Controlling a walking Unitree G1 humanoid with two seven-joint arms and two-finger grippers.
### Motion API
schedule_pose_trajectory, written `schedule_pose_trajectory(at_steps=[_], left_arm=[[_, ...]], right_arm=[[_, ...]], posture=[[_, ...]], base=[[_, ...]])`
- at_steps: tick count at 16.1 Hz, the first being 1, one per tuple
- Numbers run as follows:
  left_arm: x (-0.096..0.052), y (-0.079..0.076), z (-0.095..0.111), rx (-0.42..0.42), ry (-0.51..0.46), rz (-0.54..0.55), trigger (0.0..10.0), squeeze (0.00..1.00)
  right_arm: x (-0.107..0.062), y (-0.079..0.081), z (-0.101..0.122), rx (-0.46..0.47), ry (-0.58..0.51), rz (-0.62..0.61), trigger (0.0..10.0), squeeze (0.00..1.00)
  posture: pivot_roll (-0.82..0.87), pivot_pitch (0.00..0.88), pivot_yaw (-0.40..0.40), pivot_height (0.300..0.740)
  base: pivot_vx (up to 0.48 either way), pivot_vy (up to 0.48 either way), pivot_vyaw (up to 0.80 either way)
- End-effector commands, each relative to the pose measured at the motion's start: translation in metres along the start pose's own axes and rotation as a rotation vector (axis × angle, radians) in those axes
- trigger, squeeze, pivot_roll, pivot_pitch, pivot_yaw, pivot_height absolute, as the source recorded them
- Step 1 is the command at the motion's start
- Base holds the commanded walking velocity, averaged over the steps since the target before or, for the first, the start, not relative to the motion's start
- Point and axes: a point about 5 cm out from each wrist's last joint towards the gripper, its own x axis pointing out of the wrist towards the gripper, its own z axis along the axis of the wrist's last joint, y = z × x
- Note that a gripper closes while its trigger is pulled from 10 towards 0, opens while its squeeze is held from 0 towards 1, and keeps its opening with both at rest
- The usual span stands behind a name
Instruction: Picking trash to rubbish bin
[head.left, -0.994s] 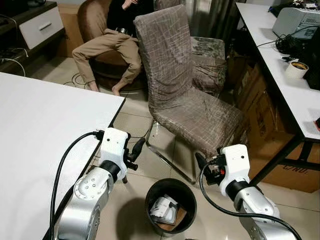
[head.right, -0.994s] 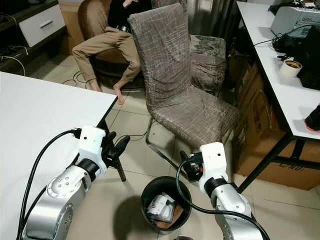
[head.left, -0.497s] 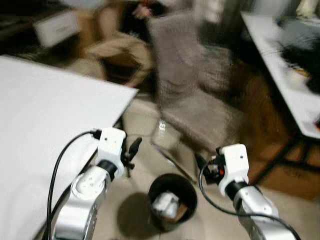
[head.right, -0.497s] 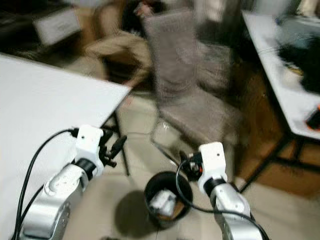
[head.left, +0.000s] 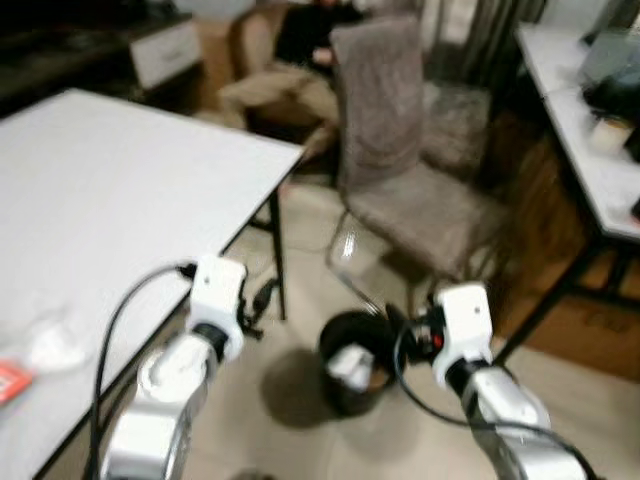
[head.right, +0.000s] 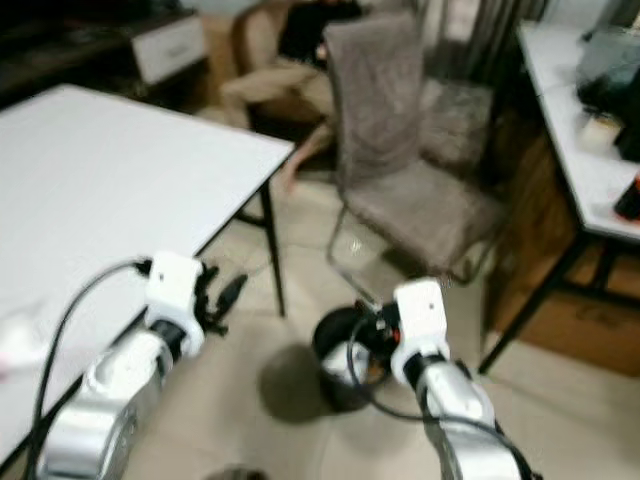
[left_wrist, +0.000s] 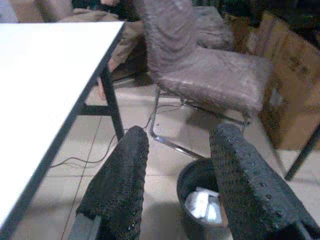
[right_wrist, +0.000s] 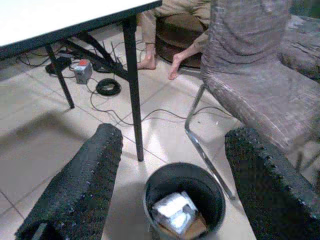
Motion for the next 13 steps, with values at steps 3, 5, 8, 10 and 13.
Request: schedule_pose_trajectory(at_steps=[3,5,8,10,13], left_arm=[[0.0006,0.0019,0.0045,0.017,-0.015,0.009,10.0,0.0],[0.0009,0.0018,0.0049,0.017,-0.016,0.01,10.0,0.0],[0.0015,0.0013,0.0044,0.022,-0.015,0.007,10.0,0.0],[0.0013,0.0023,0.0046,0.024,-0.016,0.009,10.0,0.0],[0.0011,0.0049,0.005,0.026,-0.02,0.022,10.0,0.0]], right_arm=[[-0.0002,-0.0013,0.0004,0.0,-0.011,-0.013,10.0,0.0],[0.0009,-0.0015,0.0008,-0.003,-0.012,-0.011,10.0,0.0],[0.0035,-0.0023,0.0008,-0.005,-0.016,-0.008,10.0,0.0],[0.0051,-0.0019,0.0015,-0.008,-0.02,-0.005,10.0,0.0],[0.0087,-0.0003,0.0023,-0.014,-0.023,0.012,10.0,0.0]], posture=[[-0.15,0.001,-0.022,0.74],[-0.15,0.0,-0.026,0.74],[-0.14,0.0,-0.031,0.74],[-0.14,0.0,-0.035,0.74],[-0.13,0.0,-0.043,0.74]], base=[[-0.268,0.0,0.0],[-0.268,0.0,0.0],[-0.273,0.0,0.0],[-0.27,0.0,0.0],[-0.271,0.0,0.0]])
